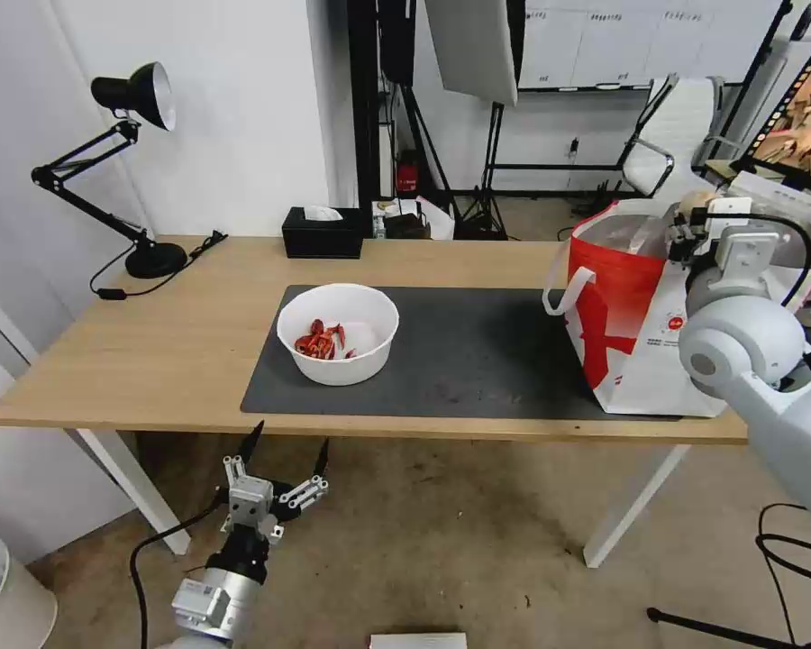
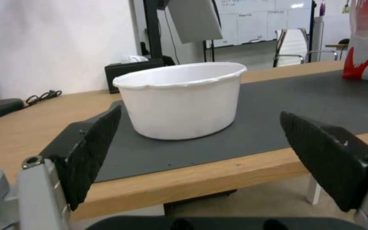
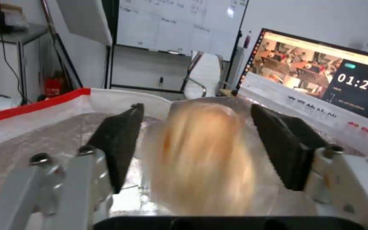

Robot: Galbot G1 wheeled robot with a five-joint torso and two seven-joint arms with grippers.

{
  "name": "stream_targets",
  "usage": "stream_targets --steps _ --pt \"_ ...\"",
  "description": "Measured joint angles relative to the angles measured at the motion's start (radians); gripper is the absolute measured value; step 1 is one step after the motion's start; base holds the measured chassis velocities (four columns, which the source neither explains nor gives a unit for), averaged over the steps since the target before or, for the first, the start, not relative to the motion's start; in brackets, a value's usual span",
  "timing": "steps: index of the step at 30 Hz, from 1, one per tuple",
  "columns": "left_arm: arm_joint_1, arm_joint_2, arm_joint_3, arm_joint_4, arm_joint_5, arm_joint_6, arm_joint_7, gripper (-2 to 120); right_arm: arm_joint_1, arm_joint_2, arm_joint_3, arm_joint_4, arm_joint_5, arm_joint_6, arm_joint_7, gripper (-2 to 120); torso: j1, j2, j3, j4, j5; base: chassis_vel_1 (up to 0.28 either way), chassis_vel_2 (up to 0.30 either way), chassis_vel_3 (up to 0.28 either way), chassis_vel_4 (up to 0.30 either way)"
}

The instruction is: Pick up the trash from the table and place it into the takeout bag.

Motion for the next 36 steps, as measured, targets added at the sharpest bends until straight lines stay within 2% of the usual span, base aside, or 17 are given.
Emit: stream_targets --steps 1,2,4,8,15,19,21,22,24,25,26,28,29,31,32,35,36 --pt "0.0 0.0 0.0 0.0 0.0 0.0 0.0 100 0.0 0.0 0.0 0.0 0.0 0.0 0.0 72 0.0 0.0 0.0 0.0 0.0 0.0 0.0 0.0 0.0" --pt "-0.001 0.0 0.0 0.0 0.0 0.0 0.0 100 0.001 -0.002 -0.002 0.002 0.0 0.001 -0.002 78 0.0 0.0 0.0 0.0 0.0 0.0 0.0 0.0 0.0" --pt "-0.002 0.0 0.001 0.0 0.0 0.0 0.0 100 0.001 -0.003 -0.003 0.002 0.0 0.002 -0.004 82 0.0 0.0 0.0 0.0 0.0 0.0 0.0 0.0 0.0" --pt "-0.004 0.001 0.002 0.0 -0.001 0.0 0.001 100 0.001 -0.006 -0.004 0.009 -0.001 0.031 -0.021 99 0.0 0.0 0.0 0.0 0.0 0.0 0.0 0.0 0.0" --pt "-0.006 0.002 0.002 -0.005 -0.001 0.0 0.002 100 -0.017 -0.016 0.004 0.026 -0.001 0.119 -0.043 100 0.0 0.0 0.0 0.0001 0.0 0.0 0.0 0.0 0.0" --pt "-0.004 0.002 0.001 -0.01 -0.001 0.0 0.002 100 -0.051 -0.024 0.02 0.058 0.008 0.202 -0.088 100 0.0 0.0 0.0 0.0 -0.0001 0.0 0.0 0.0 0.0" --pt "0.003 -0.002 -0.006 -0.015 -0.001 -0.004 0.002 100 -0.097 -0.03 0.035 0.101 0.023 0.269 -0.146 100 0.0 0.0 0.0 0.0 -0.0002 0.0 0.0 0.0 0.0" --pt "0.003 -0.002 -0.006 -0.015 -0.001 -0.004 0.002 100 -0.097 -0.03 0.035 0.101 0.023 0.269 -0.146 100 0.0 0.0 0.0 0.0 -0.0002 0.0 0.0 0.0 0.0" --pt "0.029 -0.021 -0.03 -0.029 0.001 -0.019 0.003 100 -0.157 -0.022 0.044 0.146 0.044 0.352 -0.243 100 0.0 0.0 0.0 -0.0001 -0.0001 0.0 0.0 0.0 0.0" --pt "0.029 -0.021 -0.03 -0.029 0.001 -0.019 0.003 100 -0.157 -0.022 0.044 0.146 0.044 0.352 -0.243 100 0.0 0.0 0.0 -0.0001 -0.0001 0.0 0.0 0.0 0.0" --pt "0.042 -0.032 -0.043 -0.037 0.003 -0.026 0.003 100 -0.195 -0.014 0.053 0.163 0.046 0.399 -0.298 100 0.0 0.0 0.0 0.0007 0.0 0.0 0.0 0.0 0.0" --pt "0.053 -0.047 -0.057 -0.05 0.005 -0.031 0.005 100 -0.322 -0.006 0.122 0.204 0.045 0.5 -0.432 100 0.0 0.0 0.0 0.0008 -0.0002 0.0 0.0 0.0 0.0" --pt "0.053 -0.047 -0.057 -0.05 0.005 -0.031 0.005 100 -0.322 -0.006 0.122 0.204 0.045 0.5 -0.432 100 0.0 0.0 0.0 0.0008 -0.0002 0.0 0.0 0.0 0.0" --pt "0.054 -0.054 -0.058 -0.05 0.007 -0.032 0.007 100 -0.492 0.006 0.213 0.236 0.028 0.59 -0.548 100 0.0 0.0 0.0 0.0 -0.0001 0.0 0.0 0.0 0.0" --pt "0.054 -0.054 -0.058 -0.05 0.007 -0.032 0.007 100 -0.492 0.006 0.213 0.236 0.028 0.59 -0.548 100 0.0 0.0 0.0 0.0 -0.0001 0.0 0.0 0.0 0.0" --pt "0.053 -0.057 -0.054 -0.045 0.009 -0.035 0.008 100 -0.715 0.053 0.341 0.259 -0.019 0.664 -0.659 100 0.0 0.0 0.0 -0.0002 0.0 0.0 0.0 0.0 0.0" --pt "0.053 -0.057 -0.054 -0.045 0.009 -0.035 0.008 100 -0.715 0.053 0.341 0.259 -0.019 0.664 -0.659 100 0.0 0.0 0.0 -0.0002 0.0 0.0 0.0 0.0 0.0"
